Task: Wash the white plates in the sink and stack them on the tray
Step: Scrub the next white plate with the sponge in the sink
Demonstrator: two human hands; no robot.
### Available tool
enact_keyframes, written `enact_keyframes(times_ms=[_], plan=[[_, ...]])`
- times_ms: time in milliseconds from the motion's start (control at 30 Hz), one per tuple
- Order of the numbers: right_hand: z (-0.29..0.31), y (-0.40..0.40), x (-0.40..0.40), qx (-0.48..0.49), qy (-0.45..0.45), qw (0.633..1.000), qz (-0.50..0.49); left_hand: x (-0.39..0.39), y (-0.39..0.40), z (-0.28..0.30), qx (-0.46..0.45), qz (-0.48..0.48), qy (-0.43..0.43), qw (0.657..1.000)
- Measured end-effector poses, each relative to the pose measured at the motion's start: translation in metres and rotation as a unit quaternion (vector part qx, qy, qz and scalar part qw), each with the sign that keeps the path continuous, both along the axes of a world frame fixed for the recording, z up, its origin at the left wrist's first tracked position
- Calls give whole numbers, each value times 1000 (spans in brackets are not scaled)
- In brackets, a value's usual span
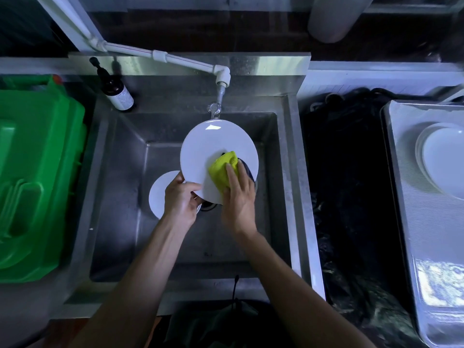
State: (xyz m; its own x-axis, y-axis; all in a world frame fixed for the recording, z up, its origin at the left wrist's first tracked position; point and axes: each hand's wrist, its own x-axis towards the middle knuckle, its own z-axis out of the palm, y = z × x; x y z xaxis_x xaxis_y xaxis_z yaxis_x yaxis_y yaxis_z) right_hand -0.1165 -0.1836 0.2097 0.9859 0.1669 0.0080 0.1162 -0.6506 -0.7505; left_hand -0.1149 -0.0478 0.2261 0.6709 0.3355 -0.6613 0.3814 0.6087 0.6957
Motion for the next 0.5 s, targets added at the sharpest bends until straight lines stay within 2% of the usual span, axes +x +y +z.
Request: enact_keyframes(times_ms=[200,333,500], plan=[[8,20,-27,52,-19,998,23,-4,3,3,-3,2,-22,1000],[1,12,-28,20,-46,999,9,-9,4,3,3,-7,-28,1000],[-7,-3,-19,-19,-12,998,-63,-14,4,3,14,-13,-29,999]])
